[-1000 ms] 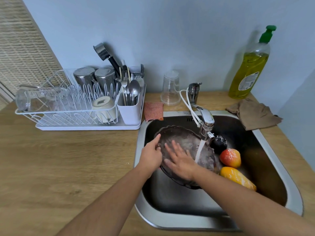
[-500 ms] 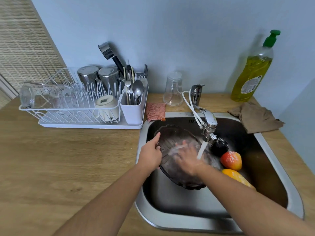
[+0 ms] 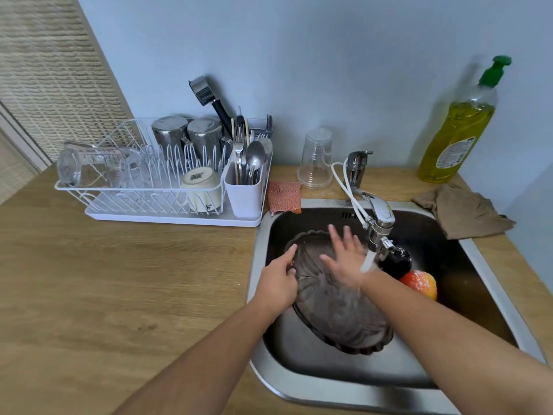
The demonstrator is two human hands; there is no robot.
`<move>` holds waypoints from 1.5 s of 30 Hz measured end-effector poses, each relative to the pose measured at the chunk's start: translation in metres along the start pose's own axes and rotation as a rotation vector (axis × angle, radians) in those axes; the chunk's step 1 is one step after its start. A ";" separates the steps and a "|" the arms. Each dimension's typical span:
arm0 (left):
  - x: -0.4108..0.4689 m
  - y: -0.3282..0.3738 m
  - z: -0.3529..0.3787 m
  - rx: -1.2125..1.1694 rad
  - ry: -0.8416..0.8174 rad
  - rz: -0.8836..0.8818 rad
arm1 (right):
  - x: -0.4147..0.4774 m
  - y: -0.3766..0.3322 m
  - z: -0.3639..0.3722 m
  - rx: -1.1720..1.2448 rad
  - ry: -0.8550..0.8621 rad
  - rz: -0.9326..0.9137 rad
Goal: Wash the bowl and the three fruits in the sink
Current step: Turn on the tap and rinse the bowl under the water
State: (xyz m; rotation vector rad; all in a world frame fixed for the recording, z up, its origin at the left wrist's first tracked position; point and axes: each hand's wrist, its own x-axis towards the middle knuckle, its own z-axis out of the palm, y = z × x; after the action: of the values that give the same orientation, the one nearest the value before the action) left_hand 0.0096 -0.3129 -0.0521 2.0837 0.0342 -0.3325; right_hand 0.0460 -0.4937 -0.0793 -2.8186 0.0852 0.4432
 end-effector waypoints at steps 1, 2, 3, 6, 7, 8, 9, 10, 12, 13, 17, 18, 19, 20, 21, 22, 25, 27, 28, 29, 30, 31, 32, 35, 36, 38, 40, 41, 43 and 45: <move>-0.001 0.001 0.001 -0.003 0.008 0.012 | 0.001 -0.014 -0.002 -0.020 0.047 -0.049; 0.000 0.001 0.001 -0.012 0.023 0.016 | 0.002 -0.020 -0.002 -0.064 0.090 -0.104; 0.003 -0.001 0.001 -0.026 0.039 0.017 | 0.003 -0.019 -0.003 -0.096 0.111 -0.145; 0.008 -0.005 -0.002 -0.117 0.075 -0.001 | -0.002 0.019 -0.003 -0.113 0.071 -0.085; 0.008 -0.006 -0.002 -0.142 0.090 -0.002 | -0.008 0.034 -0.003 -0.079 0.043 -0.025; 0.009 -0.006 -0.003 -0.151 0.103 0.007 | -0.016 0.045 -0.003 -0.003 0.013 0.021; 0.010 -0.006 -0.003 -0.149 0.114 0.025 | -0.025 0.054 -0.001 0.102 -0.017 0.049; 0.010 -0.005 -0.003 -0.134 0.116 0.046 | -0.032 0.060 0.002 0.211 -0.020 0.058; 0.010 -0.005 0.001 -0.121 0.092 0.074 | -0.046 0.069 0.009 0.460 0.040 0.106; 0.011 -0.007 0.003 -0.155 0.074 0.083 | -0.052 0.070 0.012 0.660 0.109 0.153; 0.015 -0.017 0.010 -0.271 -0.030 0.054 | -0.070 0.068 0.006 1.438 0.120 0.472; 0.019 -0.019 0.011 -0.230 -0.061 0.035 | -0.075 0.067 0.003 1.445 0.088 0.493; 0.021 -0.020 0.012 -0.166 -0.105 0.019 | -0.078 0.066 -0.001 1.434 0.093 0.495; 0.025 -0.019 0.015 -0.033 -0.141 0.003 | -0.082 0.067 -0.005 1.408 0.124 0.489; 0.030 -0.019 0.020 0.190 -0.168 0.001 | -0.086 0.067 -0.010 1.372 0.168 0.486; 0.033 -0.015 0.026 0.469 -0.193 0.021 | -0.089 0.067 -0.013 1.344 0.209 0.489; 0.028 0.000 0.058 0.985 -0.271 0.156 | -0.096 0.065 -0.018 1.308 0.269 0.498; 0.018 0.015 0.087 0.899 -0.442 0.184 | -0.096 0.060 -0.014 1.317 0.301 0.514; 0.012 0.021 0.100 0.762 -0.529 0.197 | -0.095 0.059 -0.012 1.314 0.322 0.516; 0.005 0.027 0.112 0.613 -0.610 0.230 | -0.094 0.058 -0.012 1.307 0.346 0.514; -0.003 0.033 0.120 0.480 -0.678 0.281 | -0.093 0.058 -0.012 1.293 0.367 0.509; -0.009 0.036 0.124 0.391 -0.726 0.332 | -0.092 0.061 -0.014 1.282 0.383 0.503; -0.015 0.036 0.123 0.365 -0.757 0.383 | -0.091 0.065 -0.016 1.275 0.386 0.502; -0.013 0.014 0.104 0.585 -0.731 0.545 | -0.094 0.078 -0.026 1.255 0.352 0.534; -0.007 0.006 0.094 0.696 -0.710 0.570 | -0.096 0.082 -0.029 1.237 0.342 0.540; 0.011 -0.007 0.075 0.865 -0.642 0.574 | -0.101 0.086 -0.034 1.194 0.318 0.541; 0.031 -0.010 0.067 0.944 -0.529 0.533 | -0.105 0.086 -0.035 1.181 0.301 0.557; 0.037 -0.008 0.069 0.979 -0.498 0.471 | -0.106 0.085 -0.034 1.193 0.290 0.567; 0.041 0.005 0.082 0.999 -0.522 0.369 | -0.109 0.077 -0.031 1.257 0.265 0.571; 0.029 0.023 0.106 0.861 -0.619 0.335 | -0.109 0.068 -0.028 1.331 0.239 0.560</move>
State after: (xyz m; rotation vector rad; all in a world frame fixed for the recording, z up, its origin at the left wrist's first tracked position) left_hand 0.0179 -0.4183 -0.0902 2.6501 -0.9649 -0.8786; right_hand -0.0560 -0.5653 -0.0386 -1.4707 0.8628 0.0595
